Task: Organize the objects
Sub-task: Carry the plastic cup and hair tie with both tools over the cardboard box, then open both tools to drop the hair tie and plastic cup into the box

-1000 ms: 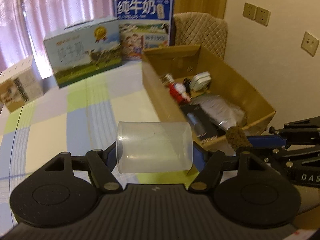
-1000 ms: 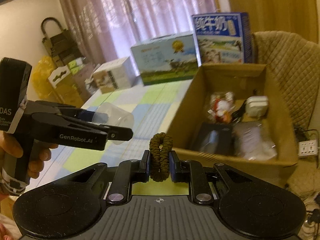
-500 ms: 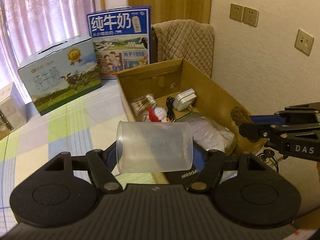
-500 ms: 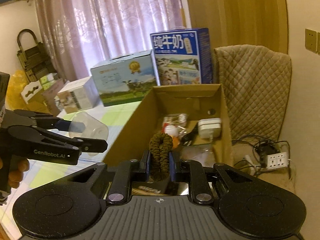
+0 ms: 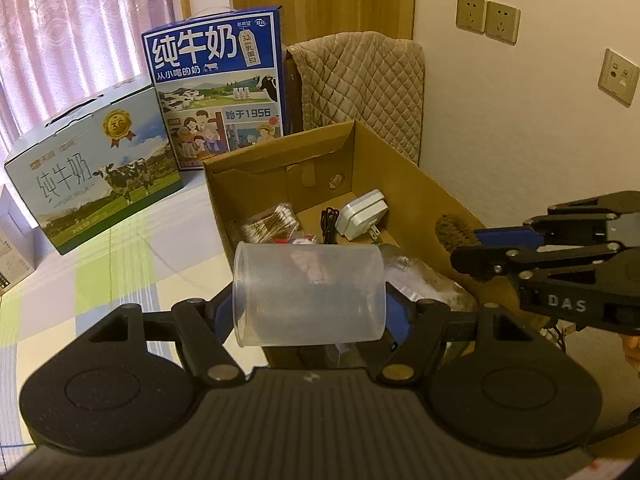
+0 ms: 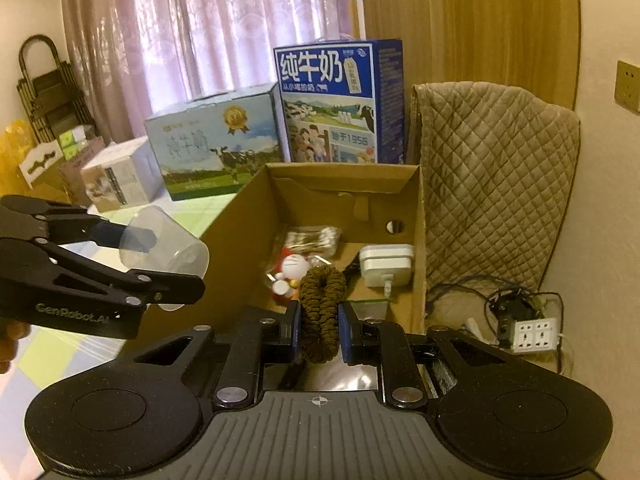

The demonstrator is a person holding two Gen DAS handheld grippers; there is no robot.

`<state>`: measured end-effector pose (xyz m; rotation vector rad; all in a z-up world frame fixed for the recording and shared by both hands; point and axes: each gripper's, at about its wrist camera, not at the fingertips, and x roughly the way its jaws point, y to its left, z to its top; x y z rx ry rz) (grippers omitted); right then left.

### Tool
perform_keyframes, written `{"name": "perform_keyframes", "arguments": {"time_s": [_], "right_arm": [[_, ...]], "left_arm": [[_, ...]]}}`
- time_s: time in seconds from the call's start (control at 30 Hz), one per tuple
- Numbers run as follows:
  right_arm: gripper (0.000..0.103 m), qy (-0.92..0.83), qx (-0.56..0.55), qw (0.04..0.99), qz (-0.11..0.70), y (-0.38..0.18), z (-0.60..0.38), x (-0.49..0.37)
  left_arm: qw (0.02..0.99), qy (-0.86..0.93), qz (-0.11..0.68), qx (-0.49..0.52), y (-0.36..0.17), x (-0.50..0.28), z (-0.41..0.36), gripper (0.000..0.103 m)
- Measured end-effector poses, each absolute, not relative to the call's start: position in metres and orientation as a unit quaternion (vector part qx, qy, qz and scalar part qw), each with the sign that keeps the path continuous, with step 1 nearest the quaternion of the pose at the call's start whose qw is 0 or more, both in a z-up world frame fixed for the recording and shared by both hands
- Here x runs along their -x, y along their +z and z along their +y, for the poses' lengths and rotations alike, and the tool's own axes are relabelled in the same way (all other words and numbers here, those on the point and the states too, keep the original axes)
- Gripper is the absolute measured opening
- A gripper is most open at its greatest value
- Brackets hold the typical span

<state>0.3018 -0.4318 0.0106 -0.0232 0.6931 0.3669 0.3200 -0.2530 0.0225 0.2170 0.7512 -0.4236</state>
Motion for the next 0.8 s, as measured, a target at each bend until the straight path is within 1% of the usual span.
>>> {"name": "perform_keyframes", "arguments": {"time_s": [0.3,0.53,0.57,0.6,0.67,0.8], "right_arm": [[0.016,0.16,0.065,0.925,0.338,-0.002,-0.426,-0.333],[0.016,0.146,0.074,0.93,0.33,-0.011,-0.428,-0.354],[0.021,0.142,0.077,0.932,0.324,-0.012,-0.428,-0.356],[0.032,0.137,0.081,0.934,0.32,-0.013,-0.428,-0.359],[0.04,0.126,0.084,0.938,0.311,-0.014,-0.428,-0.362],[0.04,0.129,0.068,0.94,0.308,-0.011,-0.433,-0.364]], "left_arm": [[0.9,-0.203,0.369,-0.11,0.014,-0.34,-0.265,0.069],[0.897,-0.203,0.375,-0.113,0.007,-0.351,-0.269,0.069],[0.897,-0.203,0.376,-0.114,0.006,-0.353,-0.269,0.069],[0.897,-0.204,0.377,-0.114,0.006,-0.354,-0.27,0.069],[0.896,-0.204,0.378,-0.115,0.005,-0.357,-0.27,0.069],[0.894,-0.206,0.38,-0.115,0.003,-0.359,-0.271,0.069]]}}
